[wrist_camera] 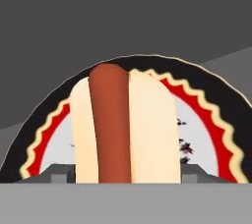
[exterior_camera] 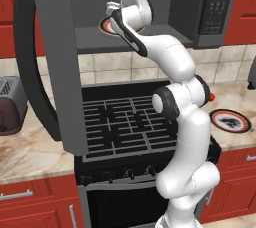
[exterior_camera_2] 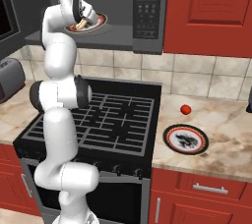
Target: Pick the hot dog from the counter and place it in the microwave.
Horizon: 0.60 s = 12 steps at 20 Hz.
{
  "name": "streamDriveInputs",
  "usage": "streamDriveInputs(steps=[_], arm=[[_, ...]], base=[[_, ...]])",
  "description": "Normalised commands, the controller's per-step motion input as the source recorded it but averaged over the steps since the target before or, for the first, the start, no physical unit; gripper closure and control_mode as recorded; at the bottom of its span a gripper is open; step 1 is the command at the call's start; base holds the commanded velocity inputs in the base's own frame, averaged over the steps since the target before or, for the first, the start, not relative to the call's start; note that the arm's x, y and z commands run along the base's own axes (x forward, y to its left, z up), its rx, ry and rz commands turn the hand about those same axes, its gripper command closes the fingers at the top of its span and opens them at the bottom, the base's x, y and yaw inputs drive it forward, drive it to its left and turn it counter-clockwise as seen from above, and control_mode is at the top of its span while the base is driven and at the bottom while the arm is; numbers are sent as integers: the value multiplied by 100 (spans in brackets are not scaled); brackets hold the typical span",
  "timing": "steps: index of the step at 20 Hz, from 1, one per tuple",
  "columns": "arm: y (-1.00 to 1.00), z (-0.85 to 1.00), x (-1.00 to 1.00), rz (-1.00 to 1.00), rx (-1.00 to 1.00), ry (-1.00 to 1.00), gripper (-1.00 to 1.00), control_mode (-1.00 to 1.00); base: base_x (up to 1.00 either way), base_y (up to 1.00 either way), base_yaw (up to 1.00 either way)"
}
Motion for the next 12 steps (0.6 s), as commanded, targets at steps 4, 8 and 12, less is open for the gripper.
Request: streamDriveInputs(steps=[4, 8, 12], arm=[[0, 0, -8, 0, 0, -1, -100, -100], [-1, -4, -32, 0, 0, -5, -100, -100], [-9, 0, -33, 0, 0, -7, -100, -100]], base=[[0, 0, 0], [0, 0, 0], [0, 0, 0]])
